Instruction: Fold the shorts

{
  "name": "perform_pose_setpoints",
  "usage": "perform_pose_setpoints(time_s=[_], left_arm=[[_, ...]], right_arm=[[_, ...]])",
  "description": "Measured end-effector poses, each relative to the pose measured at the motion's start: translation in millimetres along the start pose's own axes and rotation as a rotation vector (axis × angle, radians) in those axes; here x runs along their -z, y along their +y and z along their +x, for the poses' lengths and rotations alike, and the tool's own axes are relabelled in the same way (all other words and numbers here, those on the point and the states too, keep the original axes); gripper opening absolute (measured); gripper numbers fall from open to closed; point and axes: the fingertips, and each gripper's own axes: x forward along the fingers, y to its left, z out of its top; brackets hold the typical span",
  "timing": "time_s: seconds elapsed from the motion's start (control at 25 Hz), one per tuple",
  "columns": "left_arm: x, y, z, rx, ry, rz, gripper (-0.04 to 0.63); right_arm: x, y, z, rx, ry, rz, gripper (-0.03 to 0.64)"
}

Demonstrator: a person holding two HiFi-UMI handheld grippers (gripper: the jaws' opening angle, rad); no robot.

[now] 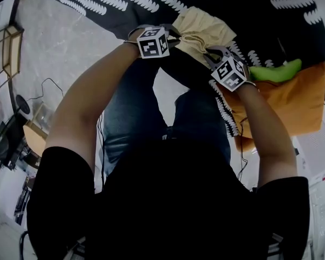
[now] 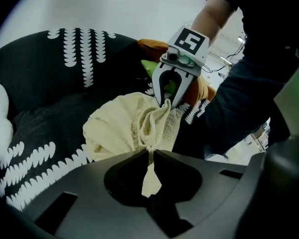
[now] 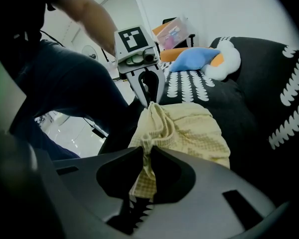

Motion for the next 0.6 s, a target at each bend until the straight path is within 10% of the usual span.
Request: perform_pose_setpoints(time_s=[0.6], left_arm=[[26,-13,18,0.025,0.056,0.004,0.055]], right_arm=[[15,27,30,-0.003,0.097,-0.169,0.058]])
